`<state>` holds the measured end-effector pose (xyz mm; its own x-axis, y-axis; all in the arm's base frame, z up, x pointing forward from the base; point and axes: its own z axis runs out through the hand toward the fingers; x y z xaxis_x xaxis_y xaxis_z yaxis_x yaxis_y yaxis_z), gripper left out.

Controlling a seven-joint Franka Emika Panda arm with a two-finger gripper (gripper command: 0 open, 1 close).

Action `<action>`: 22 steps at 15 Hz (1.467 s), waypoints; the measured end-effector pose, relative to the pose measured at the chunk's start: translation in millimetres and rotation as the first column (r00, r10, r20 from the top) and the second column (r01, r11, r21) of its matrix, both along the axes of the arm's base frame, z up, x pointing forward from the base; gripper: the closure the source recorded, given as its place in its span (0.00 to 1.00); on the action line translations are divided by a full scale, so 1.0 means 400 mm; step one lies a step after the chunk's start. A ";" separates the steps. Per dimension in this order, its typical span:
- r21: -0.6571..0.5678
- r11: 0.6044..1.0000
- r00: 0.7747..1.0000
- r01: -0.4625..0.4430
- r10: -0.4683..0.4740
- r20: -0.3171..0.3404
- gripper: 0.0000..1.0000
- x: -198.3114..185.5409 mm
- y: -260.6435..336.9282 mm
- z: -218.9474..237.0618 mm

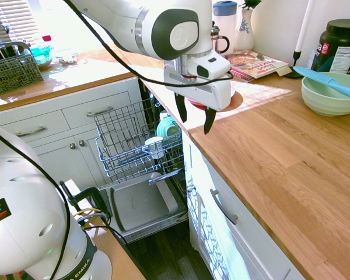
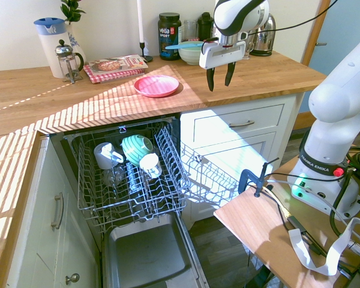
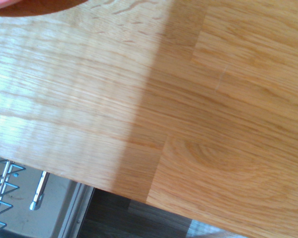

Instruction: Put the plate in the dishwasher

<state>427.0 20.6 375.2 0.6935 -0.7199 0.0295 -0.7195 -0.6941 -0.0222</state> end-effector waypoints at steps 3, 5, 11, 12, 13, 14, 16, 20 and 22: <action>0.017 1.000 0.999 0.022 -0.023 0.044 0.00 0.017 -0.018 0.021; 0.054 0.998 0.989 0.035 -0.042 0.141 0.00 0.069 -0.057 0.078; 0.240 0.963 0.952 -0.124 0.047 0.303 0.00 0.371 -0.075 0.026; 0.251 0.956 0.947 -0.152 0.068 0.315 0.00 0.423 -0.065 0.000; 0.257 0.949 0.944 -0.182 0.096 0.315 0.00 0.467 -0.057 -0.025; 0.263 0.941 0.944 -0.211 0.126 0.306 0.00 0.500 -0.050 -0.044; 0.277 0.925 0.938 -0.259 0.172 0.301 0.00 0.539 -0.033 -0.051; 0.325 0.856 0.907 -0.402 0.323 0.272 0.00 0.564 0.003 -0.032; 0.315 0.840 0.894 -0.441 0.382 0.232 0.00 0.573 0.012 -0.042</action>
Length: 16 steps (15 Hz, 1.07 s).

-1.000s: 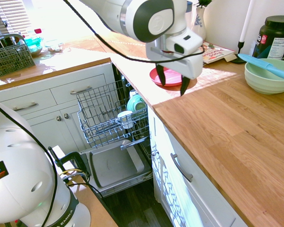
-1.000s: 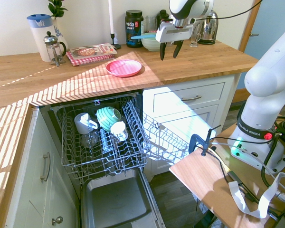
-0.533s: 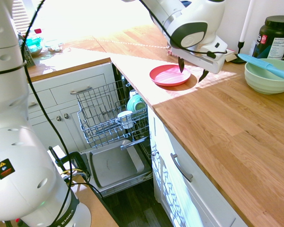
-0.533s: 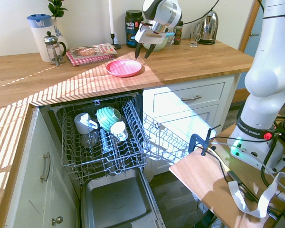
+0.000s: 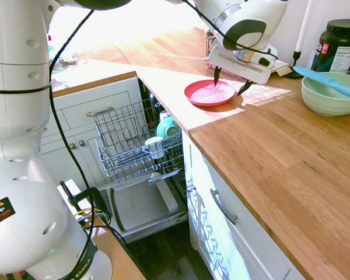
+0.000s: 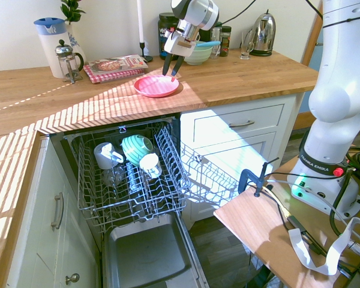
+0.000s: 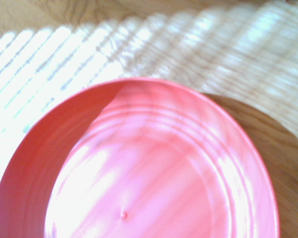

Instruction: Put the plate in the dishwasher

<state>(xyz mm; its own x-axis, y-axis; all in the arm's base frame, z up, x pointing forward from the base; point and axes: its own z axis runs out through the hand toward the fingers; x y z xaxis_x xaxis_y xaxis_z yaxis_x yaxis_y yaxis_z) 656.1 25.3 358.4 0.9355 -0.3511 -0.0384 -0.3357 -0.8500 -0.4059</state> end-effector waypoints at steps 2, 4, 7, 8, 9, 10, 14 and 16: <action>-0.019 0.999 0.999 -0.038 0.037 -0.022 0.00 0.017 0.019 -0.025; -0.025 0.998 0.997 -0.065 0.064 -0.037 0.00 0.036 0.045 -0.055; -0.039 0.994 0.994 -0.098 0.096 -0.048 1.00 0.052 0.060 -0.054; -0.044 0.993 0.993 -0.106 0.104 -0.052 1.00 0.053 0.062 -0.055; -0.051 0.992 0.992 -0.116 0.113 -0.054 1.00 0.054 0.064 -0.055; -0.057 0.991 0.991 -0.124 0.121 -0.058 1.00 0.057 0.065 -0.053; -0.079 0.986 0.988 -0.144 0.139 -0.068 1.00 0.068 0.058 -0.056; -0.082 0.986 0.988 -0.145 0.139 -0.072 1.00 0.074 0.052 -0.060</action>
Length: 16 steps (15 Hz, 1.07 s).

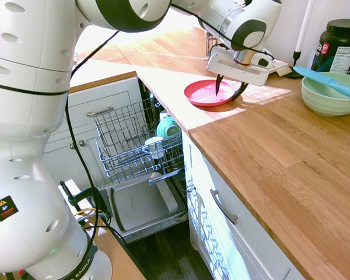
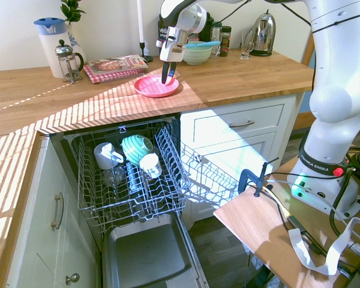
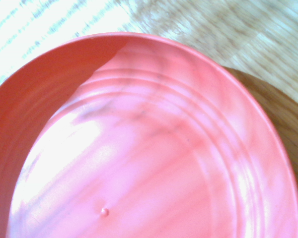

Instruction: Put the plate in the dishwasher

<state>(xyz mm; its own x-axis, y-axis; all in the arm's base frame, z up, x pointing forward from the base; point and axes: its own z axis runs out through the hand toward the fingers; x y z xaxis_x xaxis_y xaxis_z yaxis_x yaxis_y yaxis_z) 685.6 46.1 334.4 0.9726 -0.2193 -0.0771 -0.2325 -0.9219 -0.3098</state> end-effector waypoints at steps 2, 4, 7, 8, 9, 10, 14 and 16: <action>0.002 1.000 1.000 0.001 -0.001 -0.004 1.00 0.009 -0.006 -0.003; 0.004 1.000 1.000 -0.001 0.001 -0.004 1.00 0.017 -0.006 -0.005; 0.004 1.000 1.000 0.000 0.000 -0.004 1.00 0.020 -0.007 -0.010; 0.004 1.000 1.000 0.000 0.000 -0.005 1.00 0.020 -0.006 -0.012; 0.004 1.000 1.000 0.000 0.000 -0.005 1.00 0.020 -0.006 -0.013; 0.005 1.000 1.000 0.000 0.000 -0.004 1.00 0.020 -0.006 -0.012; 0.016 1.000 1.000 0.004 -0.004 -0.001 1.00 0.024 -0.002 -0.007; 0.016 1.000 1.000 0.013 -0.013 0.017 1.00 0.033 -0.011 0.004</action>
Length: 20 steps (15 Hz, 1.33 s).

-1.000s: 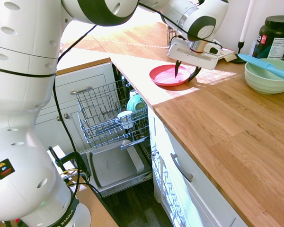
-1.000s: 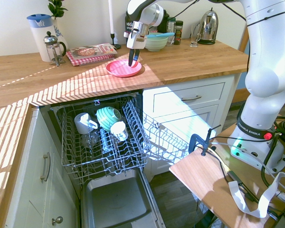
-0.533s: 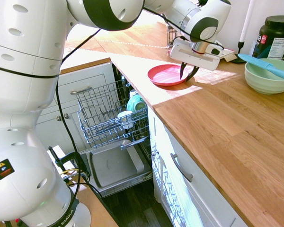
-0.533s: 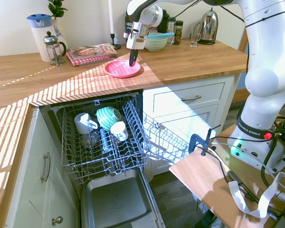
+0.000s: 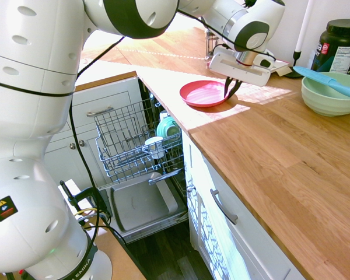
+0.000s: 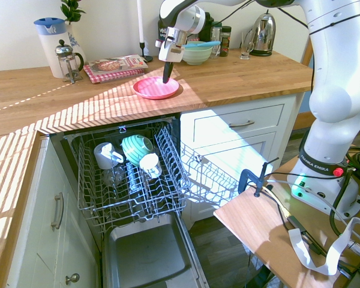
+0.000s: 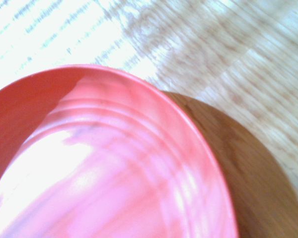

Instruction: Put the plate in the dishwasher

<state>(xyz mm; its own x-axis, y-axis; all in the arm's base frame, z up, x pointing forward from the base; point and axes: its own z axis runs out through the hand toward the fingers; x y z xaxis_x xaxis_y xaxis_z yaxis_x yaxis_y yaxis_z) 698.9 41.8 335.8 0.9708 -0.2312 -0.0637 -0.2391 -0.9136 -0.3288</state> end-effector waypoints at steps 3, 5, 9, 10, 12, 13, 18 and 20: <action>-0.063 0.997 0.997 -0.035 0.039 0.061 1.00 0.032 -0.011 0.097; -0.125 0.988 0.990 -0.091 0.104 0.099 1.00 0.045 0.038 0.215; -0.272 0.949 0.953 -0.157 0.218 0.210 1.00 0.004 0.324 0.362; -0.318 0.935 0.936 -0.158 0.244 0.254 1.00 -0.035 0.413 0.393; -0.412 0.897 0.893 -0.158 0.308 0.329 1.00 -0.166 0.622 0.453; -0.460 0.874 0.866 -0.157 0.345 0.361 1.00 -0.245 0.728 0.455; -0.697 0.701 0.731 -0.151 0.554 0.399 1.00 -0.598 1.027 0.014; -0.766 0.633 0.676 -0.109 0.612 0.410 1.00 -0.718 1.097 -0.141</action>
<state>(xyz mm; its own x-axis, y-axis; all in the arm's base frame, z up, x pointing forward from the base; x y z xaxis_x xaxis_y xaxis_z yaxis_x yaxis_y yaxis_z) 411.6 480.6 279.4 0.7282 0.4179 0.5432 0.1779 -0.8807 0.4390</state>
